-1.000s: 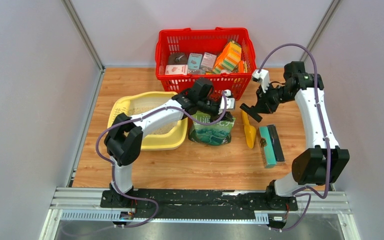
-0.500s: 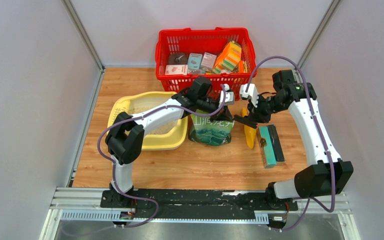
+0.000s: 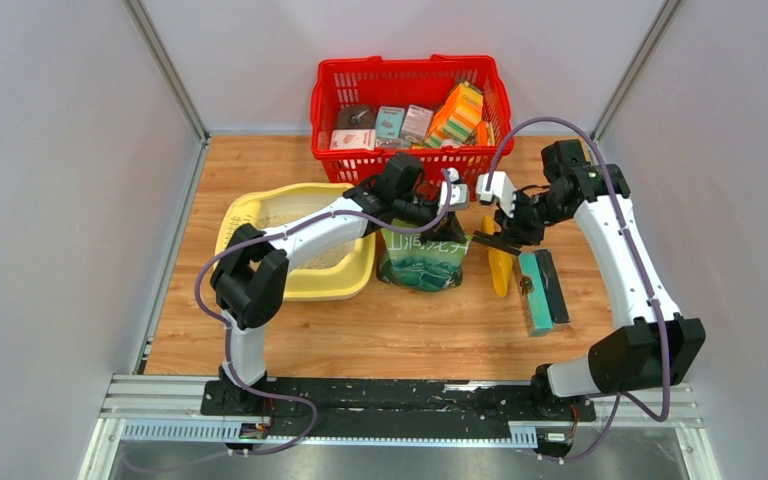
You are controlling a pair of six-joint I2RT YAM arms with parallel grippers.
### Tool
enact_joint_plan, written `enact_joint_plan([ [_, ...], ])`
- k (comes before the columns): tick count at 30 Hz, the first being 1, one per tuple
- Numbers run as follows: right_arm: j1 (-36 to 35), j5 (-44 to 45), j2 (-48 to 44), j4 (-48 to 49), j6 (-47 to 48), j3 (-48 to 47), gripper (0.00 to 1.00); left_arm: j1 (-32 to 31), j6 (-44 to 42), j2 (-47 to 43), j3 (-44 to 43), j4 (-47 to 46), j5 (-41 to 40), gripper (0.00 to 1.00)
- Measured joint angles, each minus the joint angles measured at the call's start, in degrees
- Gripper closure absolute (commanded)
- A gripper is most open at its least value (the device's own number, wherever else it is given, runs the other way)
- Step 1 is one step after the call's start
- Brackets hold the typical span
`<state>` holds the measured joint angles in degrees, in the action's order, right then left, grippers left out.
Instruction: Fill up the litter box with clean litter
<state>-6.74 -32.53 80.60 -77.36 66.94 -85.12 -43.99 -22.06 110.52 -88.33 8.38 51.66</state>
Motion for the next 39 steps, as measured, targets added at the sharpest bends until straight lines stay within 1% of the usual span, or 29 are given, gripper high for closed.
enact_joint_plan([
  [14, -0.4, 0.0, 2.9, -0.2, 3.1, -2.2, 1.0, -0.2, -5.2, 0.0, -0.3, 1.6, 0.1, 1.0],
  [21, -0.6, -0.1, 4.6, -1.4, 8.7, -3.8, 1.0, -0.2, -5.5, 0.0, -0.3, 1.6, -0.2, 1.0],
  [31, -0.6, 0.0, 4.0, -1.5, 14.6, -3.8, 1.0, -0.2, -7.3, 0.0, -0.3, 1.6, -0.5, 1.0],
  [39, -1.0, -0.5, 1.6, -1.2, 17.0, -1.8, 1.0, -0.3, -8.1, 0.0, -0.3, 1.3, -1.7, 1.0],
])
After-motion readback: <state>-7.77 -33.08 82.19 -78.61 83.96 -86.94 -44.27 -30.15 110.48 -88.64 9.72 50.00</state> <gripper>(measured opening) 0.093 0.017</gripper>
